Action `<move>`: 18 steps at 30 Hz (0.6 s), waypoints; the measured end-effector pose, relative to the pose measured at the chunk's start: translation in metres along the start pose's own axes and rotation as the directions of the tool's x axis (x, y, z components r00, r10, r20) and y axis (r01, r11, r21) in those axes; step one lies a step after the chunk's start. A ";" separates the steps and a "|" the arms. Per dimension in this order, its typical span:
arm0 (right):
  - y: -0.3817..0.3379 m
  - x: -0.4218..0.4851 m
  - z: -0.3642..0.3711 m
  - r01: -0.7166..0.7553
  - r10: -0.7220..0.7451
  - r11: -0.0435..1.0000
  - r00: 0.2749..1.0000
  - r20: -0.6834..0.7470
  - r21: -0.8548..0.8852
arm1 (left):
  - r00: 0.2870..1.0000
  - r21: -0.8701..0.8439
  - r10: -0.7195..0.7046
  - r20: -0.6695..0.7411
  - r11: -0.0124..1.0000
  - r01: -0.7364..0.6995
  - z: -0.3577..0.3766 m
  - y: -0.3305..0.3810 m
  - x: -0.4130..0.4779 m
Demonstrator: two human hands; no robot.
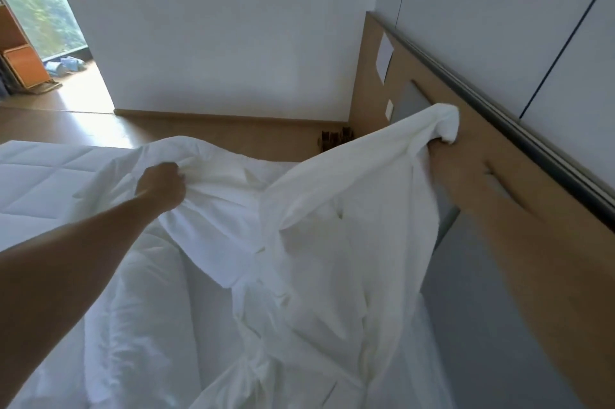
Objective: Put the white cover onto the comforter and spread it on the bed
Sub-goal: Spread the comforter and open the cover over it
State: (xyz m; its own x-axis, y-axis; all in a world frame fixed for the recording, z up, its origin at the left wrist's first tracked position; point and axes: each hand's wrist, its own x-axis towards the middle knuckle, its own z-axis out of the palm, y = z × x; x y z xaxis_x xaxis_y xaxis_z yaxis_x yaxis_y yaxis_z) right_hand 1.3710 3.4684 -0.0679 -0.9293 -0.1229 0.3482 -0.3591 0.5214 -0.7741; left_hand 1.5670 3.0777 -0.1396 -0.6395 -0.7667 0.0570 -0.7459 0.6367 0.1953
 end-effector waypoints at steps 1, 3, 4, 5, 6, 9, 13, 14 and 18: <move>0.004 -0.002 0.008 -0.013 0.012 1.000 0.998 0.056 0.008 | 0.992 0.048 0.039 0.121 0.998 -0.045 0.005 0.005 -0.008; 0.001 -0.022 0.029 -0.065 0.056 0.997 0.976 0.211 0.036 | 0.900 0.000 0.161 0.405 0.984 -0.176 0.018 0.022 -0.029; -0.001 -0.034 0.039 -0.072 0.055 0.996 0.960 0.276 0.053 | 0.831 -0.060 0.252 0.496 0.965 -0.256 0.025 0.035 -0.042; -0.001 -0.042 0.051 -0.077 0.036 0.991 0.940 0.339 0.109 | 0.756 -0.139 0.361 0.546 0.929 -0.344 0.031 0.049 -0.053; 0.000 -0.047 0.061 -0.107 0.033 0.978 0.925 0.379 0.176 | 0.683 -0.241 0.455 0.572 0.889 -0.390 0.037 0.064 -0.064; -0.009 -0.056 0.070 -0.073 -0.061 0.936 0.930 0.363 0.343 | 0.563 -0.489 0.599 0.569 0.797 -0.354 0.057 0.103 -0.094; -0.023 -0.042 0.045 -0.069 -0.054 0.856 0.974 0.220 0.513 | 0.635 -0.448 0.559 0.534 0.824 -0.348 0.089 0.111 -0.109; -0.022 -0.037 0.037 -0.053 -0.051 0.873 0.979 0.199 0.485 | 0.685 -0.477 0.534 0.496 0.827 -0.298 0.088 0.109 -0.104; 0.002 -0.023 0.023 -0.094 0.051 0.970 0.980 0.190 0.226 | 0.876 -0.862 0.422 0.236 0.507 -0.013 0.015 0.133 -0.069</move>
State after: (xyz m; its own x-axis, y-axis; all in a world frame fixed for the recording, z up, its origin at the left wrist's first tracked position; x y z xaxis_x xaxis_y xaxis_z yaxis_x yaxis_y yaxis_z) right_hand 1.3897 3.4530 -0.0898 -0.9458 -0.2545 0.2018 -0.2804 0.3266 -0.9026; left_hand 1.5095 3.2167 -0.1325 -0.9184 -0.3832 -0.0983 -0.2100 0.2616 0.9421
